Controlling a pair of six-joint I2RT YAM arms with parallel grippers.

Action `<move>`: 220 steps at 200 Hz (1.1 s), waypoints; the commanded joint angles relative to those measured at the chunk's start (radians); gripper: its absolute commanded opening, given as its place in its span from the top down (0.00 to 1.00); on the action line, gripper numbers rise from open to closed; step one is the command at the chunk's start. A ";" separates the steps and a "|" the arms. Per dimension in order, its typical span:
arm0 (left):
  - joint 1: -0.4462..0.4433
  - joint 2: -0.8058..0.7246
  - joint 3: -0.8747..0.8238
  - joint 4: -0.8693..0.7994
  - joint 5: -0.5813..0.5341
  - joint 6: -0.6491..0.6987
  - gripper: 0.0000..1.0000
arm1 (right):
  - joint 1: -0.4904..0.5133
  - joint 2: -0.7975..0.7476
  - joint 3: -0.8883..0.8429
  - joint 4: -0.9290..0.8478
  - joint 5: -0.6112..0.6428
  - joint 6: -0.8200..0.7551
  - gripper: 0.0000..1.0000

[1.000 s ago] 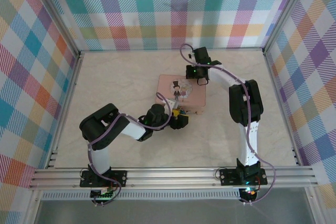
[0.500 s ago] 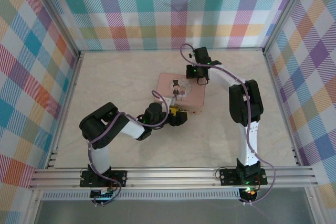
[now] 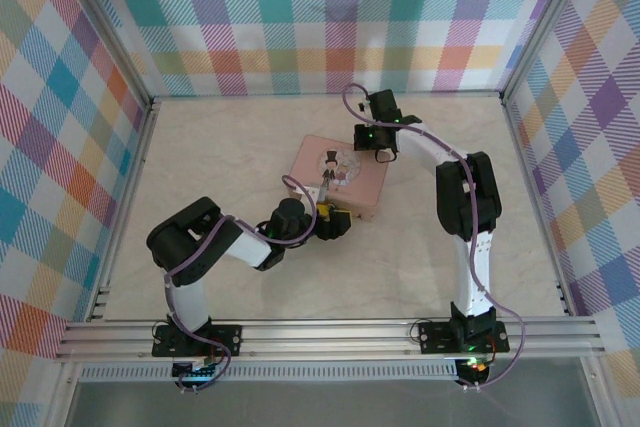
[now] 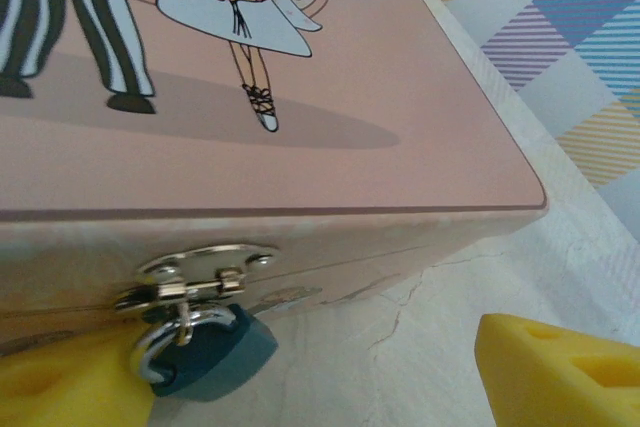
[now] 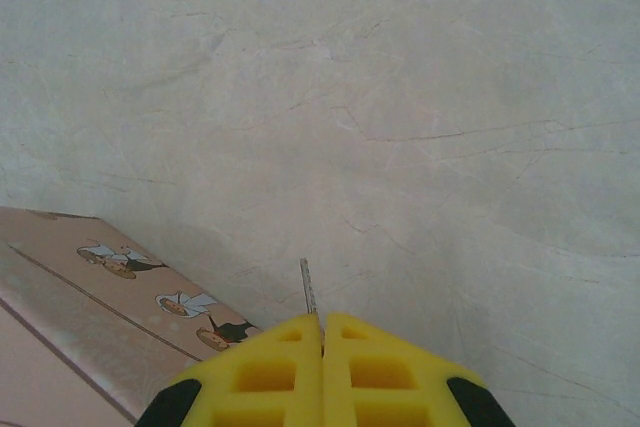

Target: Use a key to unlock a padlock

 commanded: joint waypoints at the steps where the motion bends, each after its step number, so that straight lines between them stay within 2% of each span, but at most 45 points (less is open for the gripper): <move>1: 0.016 0.049 0.024 0.114 0.121 -0.017 0.22 | 0.016 -0.022 -0.001 -0.095 -0.037 -0.005 1.00; 32: 0.035 0.065 0.020 0.180 0.227 -0.052 0.28 | 0.016 -0.021 -0.005 -0.095 -0.033 -0.006 1.00; 106: 0.052 0.101 0.035 0.190 0.274 -0.104 0.38 | 0.016 -0.032 -0.009 -0.093 -0.027 -0.008 1.00; 133: 0.052 0.119 0.049 0.195 0.287 -0.128 0.36 | 0.016 -0.033 -0.006 -0.092 -0.030 -0.006 1.00; 165: 0.052 0.113 0.041 0.176 0.242 -0.119 0.26 | 0.014 -0.048 -0.005 -0.096 -0.021 -0.012 1.00; 220: 0.052 0.115 0.034 0.174 0.201 -0.110 0.27 | -0.014 -0.119 0.026 -0.115 0.018 -0.018 1.00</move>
